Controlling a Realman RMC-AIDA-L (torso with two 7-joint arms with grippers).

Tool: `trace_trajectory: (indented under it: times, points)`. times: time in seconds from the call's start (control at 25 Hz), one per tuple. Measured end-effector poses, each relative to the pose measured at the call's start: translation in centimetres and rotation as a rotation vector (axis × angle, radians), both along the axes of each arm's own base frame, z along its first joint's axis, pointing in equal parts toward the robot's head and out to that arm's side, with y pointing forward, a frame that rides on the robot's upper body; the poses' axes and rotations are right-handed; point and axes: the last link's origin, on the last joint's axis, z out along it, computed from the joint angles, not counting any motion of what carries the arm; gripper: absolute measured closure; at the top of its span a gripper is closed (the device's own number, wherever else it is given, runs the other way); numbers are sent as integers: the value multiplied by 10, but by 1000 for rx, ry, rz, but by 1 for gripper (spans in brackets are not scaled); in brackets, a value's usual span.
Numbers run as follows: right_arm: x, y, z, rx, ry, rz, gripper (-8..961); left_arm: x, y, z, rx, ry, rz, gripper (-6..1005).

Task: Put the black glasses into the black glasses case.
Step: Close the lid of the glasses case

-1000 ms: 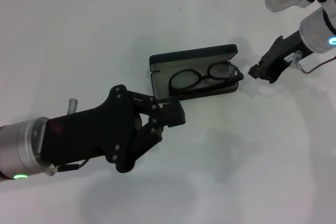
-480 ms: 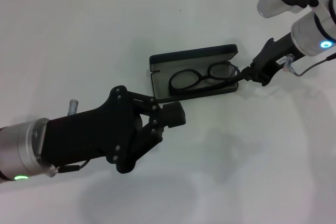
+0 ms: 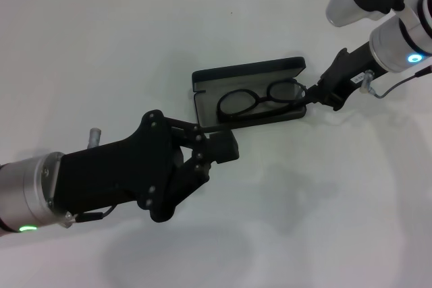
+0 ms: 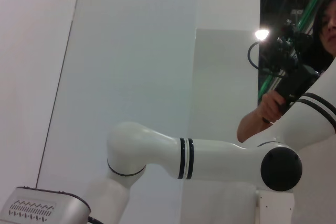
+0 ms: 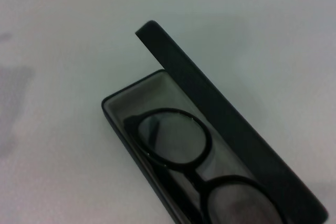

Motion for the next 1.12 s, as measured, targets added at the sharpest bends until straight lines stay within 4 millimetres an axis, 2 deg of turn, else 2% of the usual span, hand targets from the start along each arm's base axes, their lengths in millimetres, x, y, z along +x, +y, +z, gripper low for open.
trace_trajectory:
  times: [0.76, 1.12]
  points:
    - [-7, -3, -8, -25, 37, 71, 918, 0, 0, 0, -1, -2, 3, 962]
    - [-2, -6, -2, 0, 20, 50, 915, -1, -1, 0, 1, -2, 6, 962]
